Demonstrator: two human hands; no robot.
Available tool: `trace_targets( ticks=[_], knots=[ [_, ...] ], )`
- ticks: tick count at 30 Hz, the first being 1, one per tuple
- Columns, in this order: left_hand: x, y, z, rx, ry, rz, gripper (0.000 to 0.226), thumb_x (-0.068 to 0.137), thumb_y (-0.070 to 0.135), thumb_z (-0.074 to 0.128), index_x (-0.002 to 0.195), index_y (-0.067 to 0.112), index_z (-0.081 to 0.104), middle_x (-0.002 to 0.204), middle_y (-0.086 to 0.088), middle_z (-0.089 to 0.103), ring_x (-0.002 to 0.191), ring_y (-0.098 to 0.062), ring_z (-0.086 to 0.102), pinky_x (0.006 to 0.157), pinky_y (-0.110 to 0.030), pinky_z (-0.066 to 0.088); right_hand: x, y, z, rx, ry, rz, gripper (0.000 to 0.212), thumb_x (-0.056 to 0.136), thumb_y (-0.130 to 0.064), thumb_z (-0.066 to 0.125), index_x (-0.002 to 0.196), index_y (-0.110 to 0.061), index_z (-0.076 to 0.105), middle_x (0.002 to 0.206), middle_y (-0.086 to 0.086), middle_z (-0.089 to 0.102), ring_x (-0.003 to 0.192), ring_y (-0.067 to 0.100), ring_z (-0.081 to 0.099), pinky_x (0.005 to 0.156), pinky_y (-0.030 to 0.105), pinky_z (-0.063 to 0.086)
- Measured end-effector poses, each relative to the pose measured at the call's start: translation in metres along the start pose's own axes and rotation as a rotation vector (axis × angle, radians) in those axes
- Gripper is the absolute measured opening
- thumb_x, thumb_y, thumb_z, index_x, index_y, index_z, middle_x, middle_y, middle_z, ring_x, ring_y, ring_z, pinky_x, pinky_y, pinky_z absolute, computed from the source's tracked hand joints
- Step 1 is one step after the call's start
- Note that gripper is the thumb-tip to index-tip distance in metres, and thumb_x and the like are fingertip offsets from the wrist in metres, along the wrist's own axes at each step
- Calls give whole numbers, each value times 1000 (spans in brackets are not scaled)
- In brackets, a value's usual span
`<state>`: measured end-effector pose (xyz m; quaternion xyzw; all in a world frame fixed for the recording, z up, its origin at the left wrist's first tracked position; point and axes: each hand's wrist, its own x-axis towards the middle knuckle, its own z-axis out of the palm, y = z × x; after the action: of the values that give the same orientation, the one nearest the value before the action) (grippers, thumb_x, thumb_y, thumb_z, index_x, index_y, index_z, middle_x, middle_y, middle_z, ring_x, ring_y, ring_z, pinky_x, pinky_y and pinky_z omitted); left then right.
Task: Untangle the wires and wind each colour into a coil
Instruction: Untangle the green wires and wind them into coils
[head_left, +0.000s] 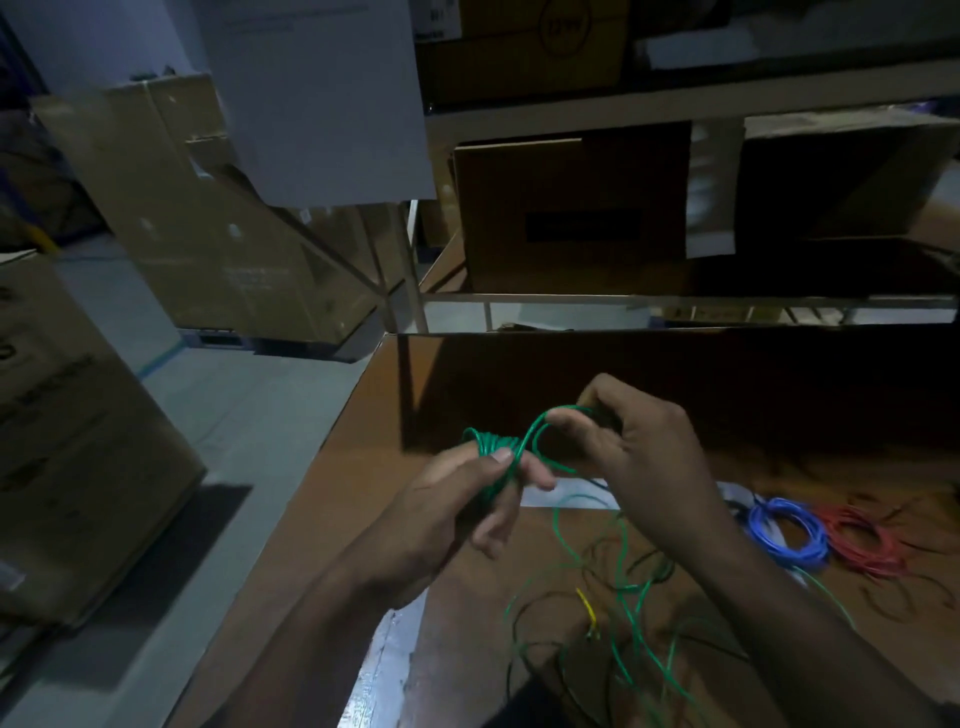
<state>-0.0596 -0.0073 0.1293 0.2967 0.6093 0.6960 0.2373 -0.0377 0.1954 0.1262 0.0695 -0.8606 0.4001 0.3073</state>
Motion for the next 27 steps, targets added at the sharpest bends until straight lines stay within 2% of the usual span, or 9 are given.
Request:
trace_targets(
  ticks=[2, 4, 8, 11, 15, 18, 21, 24, 27],
  knots=[
    [-3, 4, 0, -269, -108, 4, 31, 108, 19, 33, 92, 7, 57, 50, 8, 42, 44, -9, 40, 104, -41, 49, 0, 4, 6, 34, -35, 5, 47, 91, -68, 48, 71, -25, 48, 58, -10, 53, 53, 7, 50, 51, 36, 42],
    [-3, 9, -6, -558, -183, 31, 33, 111, 19, 25, 93, 9, 52, 54, 5, 51, 47, -9, 50, 108, -40, 45, -5, 8, 17, 36, -78, 7, 53, 96, -68, 38, 71, -22, 44, 59, -5, 49, 54, 9, 49, 52, 42, 43],
    [1, 21, -21, -830, -171, 242, 46, 113, 21, 15, 111, -1, 56, 108, -24, 71, 107, -35, 69, 120, -45, 35, -29, 16, 38, 71, -227, 97, 35, 101, -48, 41, 80, -21, 48, 71, -12, 58, 65, 3, 56, 64, 40, 45],
    [4, 33, -25, -665, 80, 370, 41, 112, 22, 21, 101, 9, 59, 132, -23, 67, 135, -35, 56, 121, -44, 35, -50, 19, 48, 105, -402, 191, 27, 100, -47, 40, 89, -25, 53, 80, -7, 62, 76, 13, 60, 73, 45, 51],
    [9, 30, -29, -471, 258, 394, 48, 113, 20, 19, 95, 16, 64, 146, -24, 56, 145, -27, 46, 124, -41, 26, -67, 7, 47, 197, -554, 141, 29, 102, -52, 38, 95, -32, 58, 84, -2, 60, 80, 10, 59, 76, 38, 52],
    [13, 13, -27, 17, 407, 266, 57, 113, 23, 21, 103, 32, 77, 155, -3, 51, 147, -5, 39, 110, -21, 36, -66, -8, 40, 236, -537, 80, 23, 105, -42, 43, 96, -30, 60, 84, -2, 61, 82, 8, 60, 75, 31, 51],
    [15, -10, -24, 406, 373, 112, 38, 112, 23, 32, 115, 28, 70, 138, 27, 60, 141, 10, 39, 109, -11, 30, -56, -24, 30, 235, -421, 31, 29, 101, -47, 44, 90, -25, 60, 78, -7, 62, 75, 8, 60, 68, 30, 49],
    [16, -25, -18, 432, 316, 83, 32, 112, 20, 37, 101, 13, 67, 102, 5, 77, 108, -12, 69, 102, -31, 46, -42, -29, 17, 232, -202, 31, 30, 100, -39, 51, 81, -19, 60, 69, -9, 55, 62, 3, 51, 57, 18, 37],
    [11, -20, -11, 305, 270, 39, 34, 110, 28, 40, 98, 17, 70, 72, -13, 66, 70, -16, 67, 85, -22, 47, -25, -23, 9, 217, -58, 20, 30, 102, -35, 51, 77, -20, 57, 70, -8, 55, 63, 5, 53, 57, 18, 36]
  ],
)
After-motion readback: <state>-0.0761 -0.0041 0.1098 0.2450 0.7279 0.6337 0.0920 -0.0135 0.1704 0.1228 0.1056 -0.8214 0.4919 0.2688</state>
